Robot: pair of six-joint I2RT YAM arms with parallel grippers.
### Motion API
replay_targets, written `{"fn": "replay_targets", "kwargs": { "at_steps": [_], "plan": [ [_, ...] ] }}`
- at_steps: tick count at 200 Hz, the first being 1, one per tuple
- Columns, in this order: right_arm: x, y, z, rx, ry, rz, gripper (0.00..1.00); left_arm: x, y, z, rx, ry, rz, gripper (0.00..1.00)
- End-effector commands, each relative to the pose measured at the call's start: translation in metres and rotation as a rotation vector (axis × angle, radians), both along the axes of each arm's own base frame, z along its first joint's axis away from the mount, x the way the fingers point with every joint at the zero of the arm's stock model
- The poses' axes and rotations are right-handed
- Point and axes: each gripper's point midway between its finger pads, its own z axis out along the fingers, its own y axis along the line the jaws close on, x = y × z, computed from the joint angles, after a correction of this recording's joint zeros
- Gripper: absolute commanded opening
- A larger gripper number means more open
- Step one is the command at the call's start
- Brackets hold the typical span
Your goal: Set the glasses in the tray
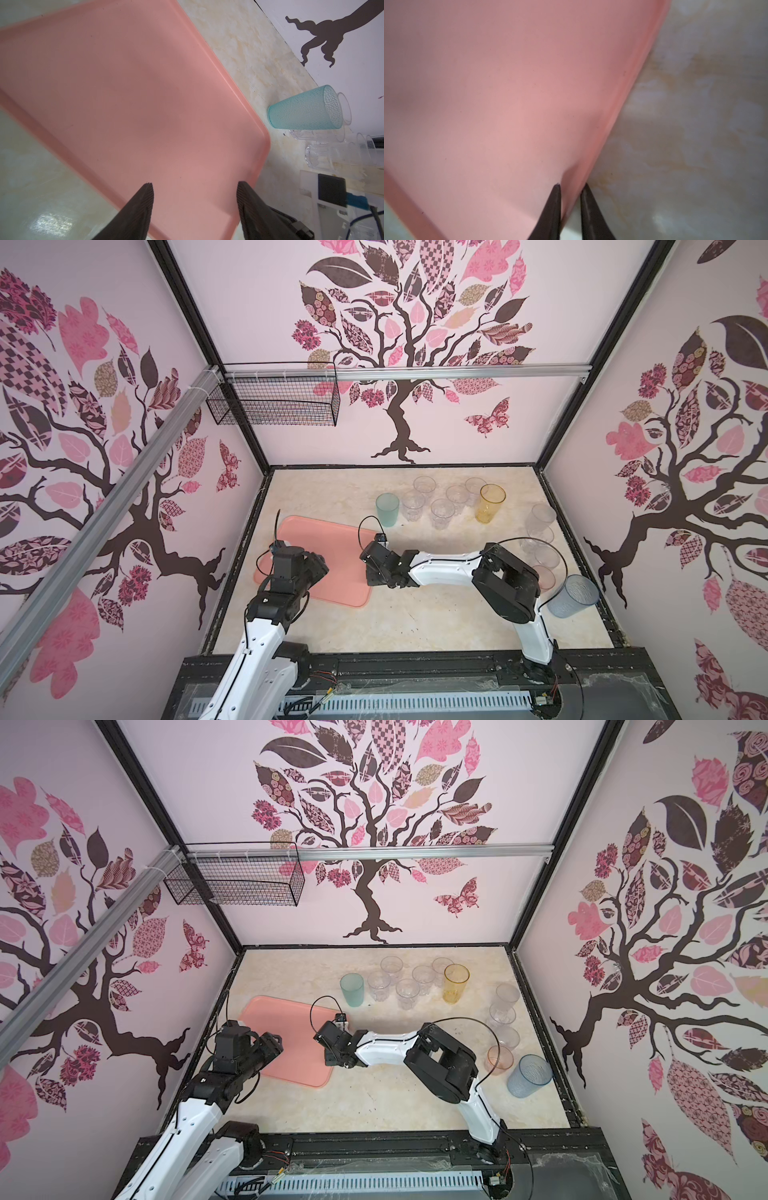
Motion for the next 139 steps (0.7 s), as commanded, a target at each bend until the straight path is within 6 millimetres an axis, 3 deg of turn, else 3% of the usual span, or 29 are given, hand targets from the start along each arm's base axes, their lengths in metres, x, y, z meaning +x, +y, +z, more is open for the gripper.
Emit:
{"fn": "replay_targets", "kwargs": {
  "at_steps": [1,27,55,76,98,112,139],
  "plan": [
    [-0.022,-0.067,-0.026,-0.184,0.085,0.009,0.18,0.011,-0.005,0.021,0.012,-0.046,-0.031,0.68],
    [-0.043,-0.110,-0.029,-0.209,0.131,0.042,0.17,0.016,-0.033,0.023,0.000,-0.010,-0.178,0.67],
    [-0.056,-0.163,-0.030,-0.195,0.192,0.042,0.15,0.017,-0.057,0.036,0.184,-0.021,-0.268,0.68],
    [-0.057,-0.207,-0.027,-0.207,0.235,0.014,0.13,0.017,-0.072,0.046,0.336,-0.070,-0.305,0.68],
    [-0.054,-0.246,-0.023,-0.254,0.233,-0.032,0.15,0.022,-0.089,0.044,0.295,-0.079,-0.334,0.69],
    [-0.050,-0.265,-0.022,-0.281,0.243,-0.079,0.16,0.026,-0.094,0.040,0.277,-0.076,-0.332,0.69],
    [-0.041,-0.281,-0.025,-0.339,0.242,-0.146,0.16,0.030,-0.093,0.035,0.303,-0.053,-0.326,0.71]
  ]
}}
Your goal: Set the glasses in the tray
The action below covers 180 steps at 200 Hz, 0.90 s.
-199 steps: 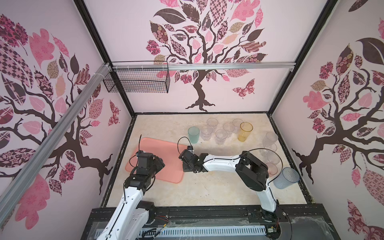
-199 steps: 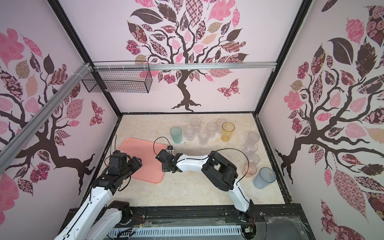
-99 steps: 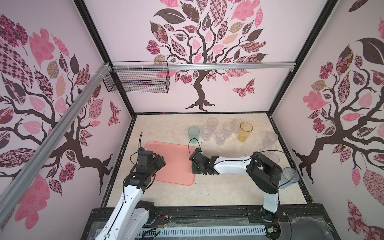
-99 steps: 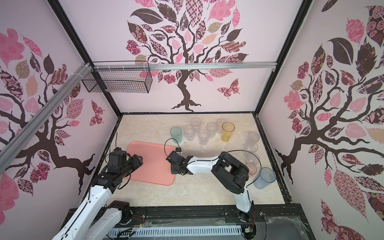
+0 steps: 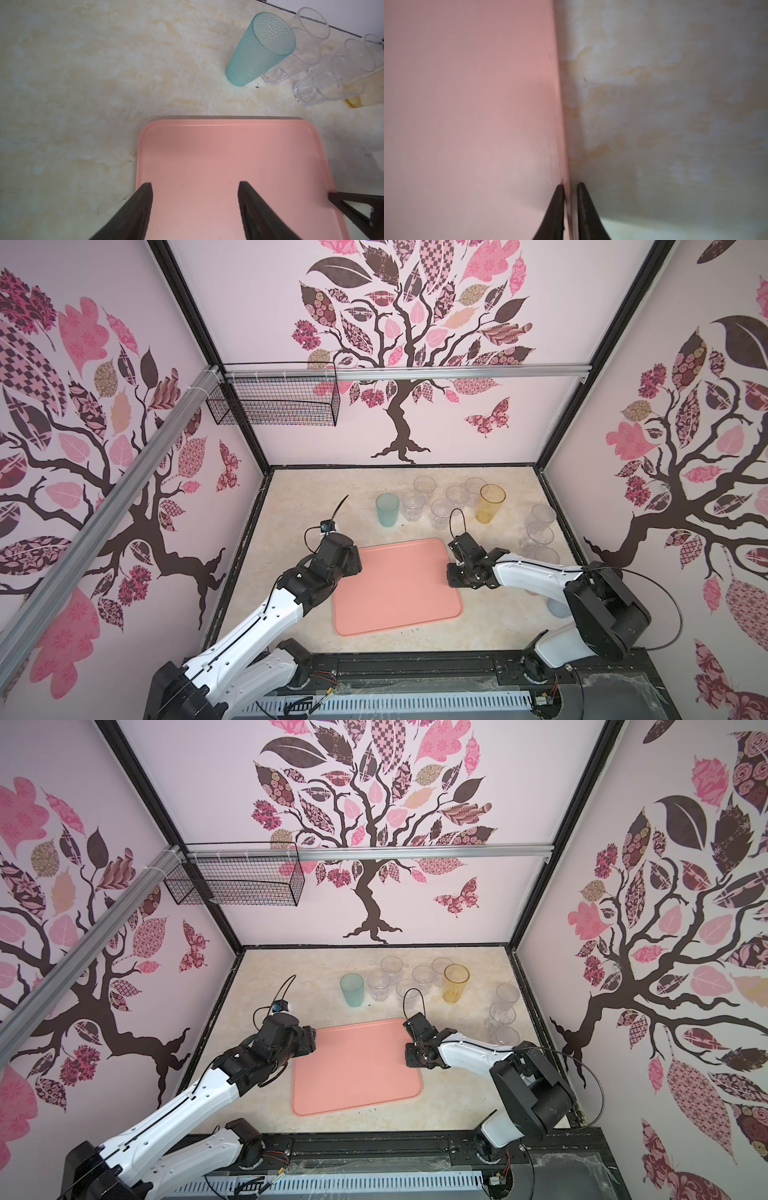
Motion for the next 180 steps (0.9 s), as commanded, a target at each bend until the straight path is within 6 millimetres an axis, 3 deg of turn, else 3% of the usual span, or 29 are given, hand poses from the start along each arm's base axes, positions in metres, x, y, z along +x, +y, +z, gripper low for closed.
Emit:
{"fn": "replay_targets", "kwargs": {
  "at_steps": [1,17,30,58,85,129,151,180],
  "plan": [
    [-0.021,-0.038,-0.019,-0.180,0.106,-0.011,0.16,0.011,0.000,0.016,0.013,-0.047,0.020,0.71],
    [-0.017,-0.044,-0.021,-0.219,0.114,-0.019,0.17,0.009,0.005,0.016,0.045,-0.022,0.027,0.73],
    [-0.018,-0.038,-0.023,-0.171,0.135,-0.014,0.17,0.005,0.015,0.013,0.044,0.022,0.053,0.75],
    [-0.024,-0.030,-0.029,-0.104,0.157,-0.041,0.19,-0.009,0.042,-0.016,-0.100,0.176,0.145,0.76],
    [-0.024,-0.023,-0.028,-0.031,0.146,-0.071,0.24,-0.031,0.066,-0.044,-0.077,0.235,0.264,0.81],
    [-0.014,-0.019,-0.018,0.001,0.104,-0.090,0.29,-0.043,0.048,-0.079,-0.241,0.260,0.260,0.82],
    [-0.018,-0.014,-0.022,0.066,0.125,-0.094,0.32,-0.040,0.038,-0.088,-0.254,0.267,0.238,0.82],
    [-0.018,-0.011,-0.027,0.163,0.133,-0.138,0.32,-0.025,0.011,-0.097,-0.277,0.253,0.164,0.80]
  ]
}}
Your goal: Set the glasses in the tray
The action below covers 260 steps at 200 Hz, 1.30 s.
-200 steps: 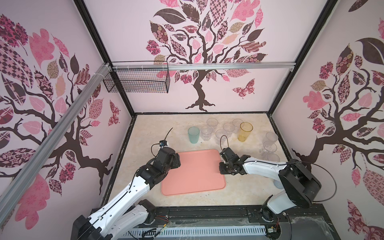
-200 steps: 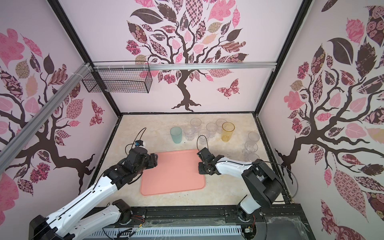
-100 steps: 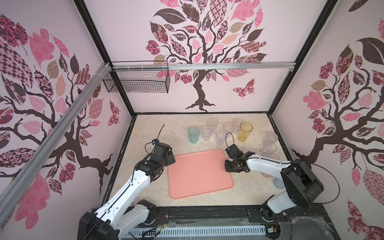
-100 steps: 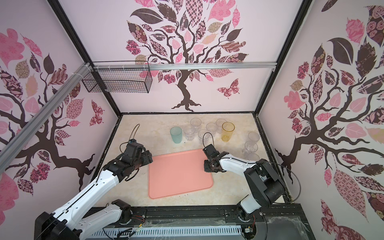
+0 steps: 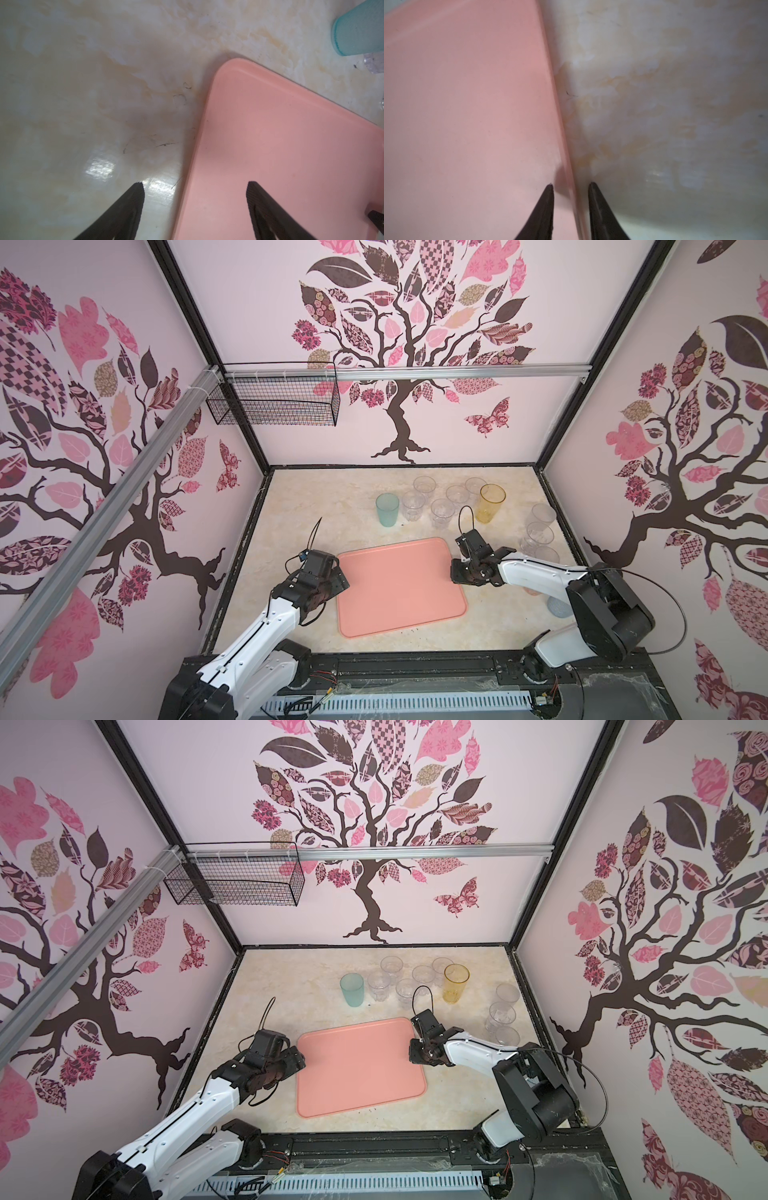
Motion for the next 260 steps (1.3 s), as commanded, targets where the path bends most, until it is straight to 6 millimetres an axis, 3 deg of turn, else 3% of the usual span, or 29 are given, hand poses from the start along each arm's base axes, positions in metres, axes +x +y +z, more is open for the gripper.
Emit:
{"fn": "replay_targets", "kwargs": {
  "at_steps": [1,20,55,93,120,140,171,200,221,242,260],
  "plan": [
    [-0.027,-0.009,-0.029,0.037,0.127,-0.042,0.32,0.019,-0.027,-0.003,-0.079,-0.060,-0.038,0.80],
    [-0.018,-0.006,-0.025,0.082,0.121,-0.072,0.32,0.032,-0.039,-0.010,-0.083,-0.034,-0.052,0.78],
    [0.003,-0.019,-0.015,0.089,0.073,-0.152,0.33,0.062,-0.073,-0.008,-0.126,-0.036,-0.126,0.77],
    [0.017,-0.026,-0.013,0.083,0.051,-0.174,0.35,0.083,-0.092,0.010,-0.140,-0.064,-0.173,0.76],
    [0.022,-0.024,-0.009,0.086,0.051,-0.180,0.39,0.081,-0.077,0.014,-0.100,-0.092,-0.126,0.76],
    [0.022,-0.030,-0.003,0.052,0.037,-0.172,0.52,0.089,-0.063,0.028,-0.079,-0.114,-0.114,0.77],
    [0.034,-0.028,0.033,0.019,-0.017,-0.108,0.63,0.094,-0.044,0.056,-0.021,-0.157,-0.106,0.77],
    [0.041,-0.035,0.071,-0.006,-0.095,-0.115,0.67,0.081,-0.028,0.072,0.016,-0.220,-0.070,0.77],
    [0.041,-0.035,0.091,-0.008,-0.144,-0.110,0.67,0.069,-0.013,0.093,0.099,-0.290,-0.064,0.76],
    [0.039,-0.023,0.100,-0.055,-0.172,-0.057,0.67,0.061,0.000,0.117,0.165,-0.371,-0.065,0.76],
    [0.039,0.000,0.107,-0.112,-0.206,0.021,0.68,0.054,0.007,0.125,0.200,-0.386,-0.080,0.76]
  ]
}}
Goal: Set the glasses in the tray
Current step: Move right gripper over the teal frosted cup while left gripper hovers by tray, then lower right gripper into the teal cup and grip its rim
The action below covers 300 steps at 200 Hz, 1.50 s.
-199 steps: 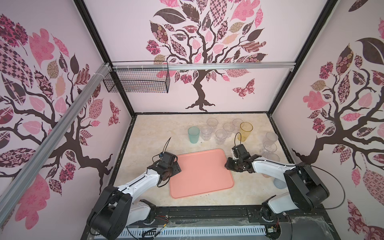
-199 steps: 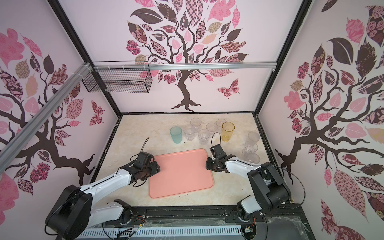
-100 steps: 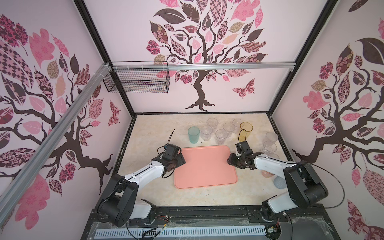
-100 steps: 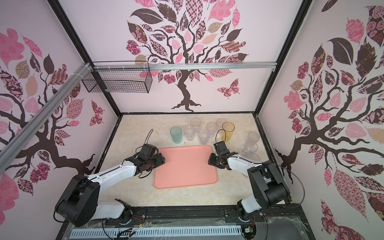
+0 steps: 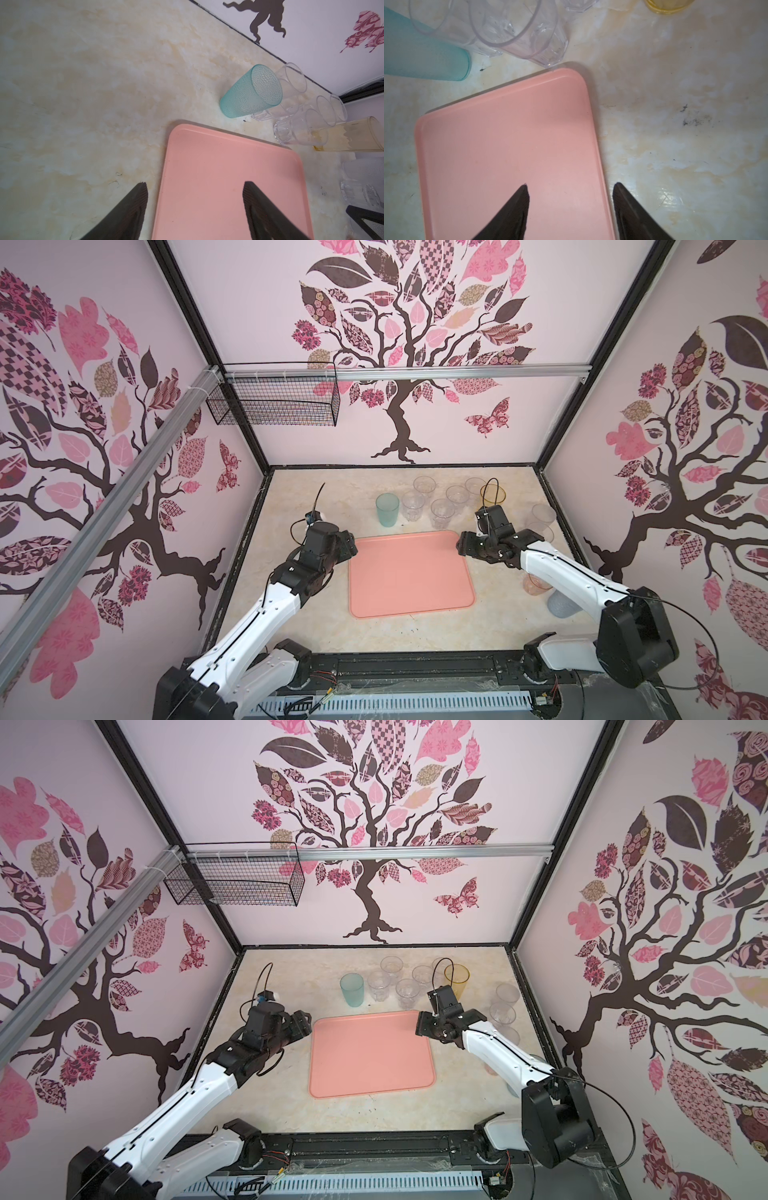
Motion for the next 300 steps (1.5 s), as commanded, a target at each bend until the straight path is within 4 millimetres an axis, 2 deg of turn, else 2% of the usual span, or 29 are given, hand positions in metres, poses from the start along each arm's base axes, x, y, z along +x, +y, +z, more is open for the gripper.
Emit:
{"fn": "replay_targets", "kwargs": {
  "at_steps": [1,37,53,65,90,105,121,143,166,186,204,217,237,254,273,300],
  "plan": [
    [-0.007,0.018,0.008,-0.119,-0.015,0.082,0.68,-0.013,0.022,-0.004,0.140,0.008,0.018,0.77],
    [-0.005,0.064,0.013,-0.115,-0.047,0.181,0.68,-0.031,0.026,-0.012,0.152,0.085,-0.001,0.76],
    [-0.003,0.077,0.018,-0.125,-0.080,0.207,0.68,-0.037,0.025,-0.018,0.127,0.083,0.012,0.75],
    [0.002,0.080,0.022,-0.151,-0.104,0.202,0.67,-0.037,0.023,-0.020,0.094,0.073,0.032,0.74],
    [0.011,0.079,0.030,-0.164,-0.150,0.173,0.62,-0.020,0.003,-0.012,0.039,0.055,0.016,0.73],
    [0.016,0.085,0.036,-0.147,-0.172,0.179,0.59,-0.009,-0.008,-0.008,0.106,0.080,-0.018,0.73],
    [0.022,0.093,0.040,-0.135,-0.180,0.193,0.57,-0.006,-0.019,-0.005,0.204,0.107,-0.056,0.74],
    [0.029,0.102,0.043,-0.121,-0.190,0.195,0.55,-0.011,-0.035,-0.018,0.250,0.116,-0.121,0.75],
    [0.043,0.113,0.046,-0.109,-0.210,0.189,0.54,-0.007,-0.053,-0.033,0.228,0.035,-0.161,0.74],
    [0.060,0.131,0.056,-0.078,-0.224,0.190,0.52,0.008,-0.069,-0.028,0.258,-0.048,-0.220,0.75],
    [0.076,0.155,0.060,-0.044,-0.218,0.213,0.52,0.020,-0.073,-0.025,0.321,-0.070,-0.243,0.77],
    [0.088,0.167,0.063,-0.044,-0.213,0.227,0.54,0.026,-0.083,-0.030,0.255,-0.058,-0.322,0.76],
    [0.104,0.179,0.067,-0.052,-0.228,0.235,0.54,0.036,-0.075,-0.032,0.147,-0.033,-0.280,0.75],
    [0.117,0.185,0.061,-0.081,-0.231,0.234,0.53,0.040,-0.059,-0.028,0.153,-0.034,-0.231,0.76],
    [0.130,0.187,0.055,-0.126,-0.230,0.213,0.48,0.040,-0.044,-0.027,0.124,-0.020,-0.212,0.75],
    [0.145,0.189,0.049,-0.154,-0.249,0.175,0.42,0.034,-0.051,-0.031,0.060,0.003,-0.287,0.73]
  ]
}}
